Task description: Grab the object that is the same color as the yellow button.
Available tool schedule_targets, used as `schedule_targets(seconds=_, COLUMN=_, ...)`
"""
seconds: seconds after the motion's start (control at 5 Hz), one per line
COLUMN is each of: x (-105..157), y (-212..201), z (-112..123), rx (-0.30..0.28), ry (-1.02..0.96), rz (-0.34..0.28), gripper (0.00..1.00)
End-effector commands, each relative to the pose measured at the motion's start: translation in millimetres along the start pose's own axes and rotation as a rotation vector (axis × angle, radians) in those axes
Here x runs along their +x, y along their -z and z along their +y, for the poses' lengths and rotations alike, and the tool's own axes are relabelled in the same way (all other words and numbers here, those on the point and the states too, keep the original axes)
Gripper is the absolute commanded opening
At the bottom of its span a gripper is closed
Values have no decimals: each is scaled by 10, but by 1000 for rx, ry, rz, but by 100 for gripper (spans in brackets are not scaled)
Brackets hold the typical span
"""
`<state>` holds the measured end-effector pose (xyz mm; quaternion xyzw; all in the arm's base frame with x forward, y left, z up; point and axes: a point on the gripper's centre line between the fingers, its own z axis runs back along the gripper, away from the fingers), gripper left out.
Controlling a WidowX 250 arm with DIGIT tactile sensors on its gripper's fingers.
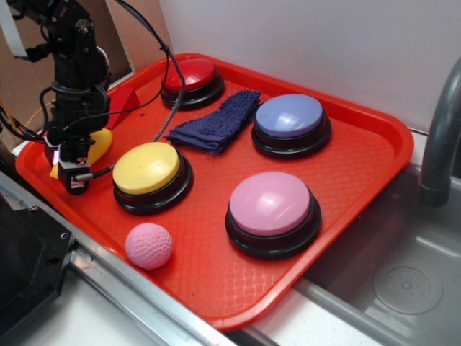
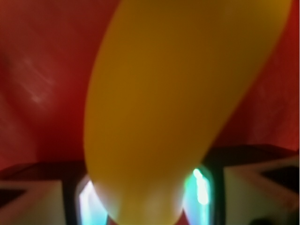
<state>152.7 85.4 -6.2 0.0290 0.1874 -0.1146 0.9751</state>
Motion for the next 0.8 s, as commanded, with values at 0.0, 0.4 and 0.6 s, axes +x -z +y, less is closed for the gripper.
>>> schedule_targets(seconds=0.0, x=10, y=-1155, z=-664, rx=59, ry=-78, rz=-324, gripper=0)
schedule_targets(seconds=0.4, x=-616, y=-2063, z=-1202, rx=-34, ry=-46, rz=-575, gripper=0)
schedule_targets(seconds=0.6, x=-857, y=-2499, z=-1211, rx=-1, ry=-92, rz=-559, gripper=0)
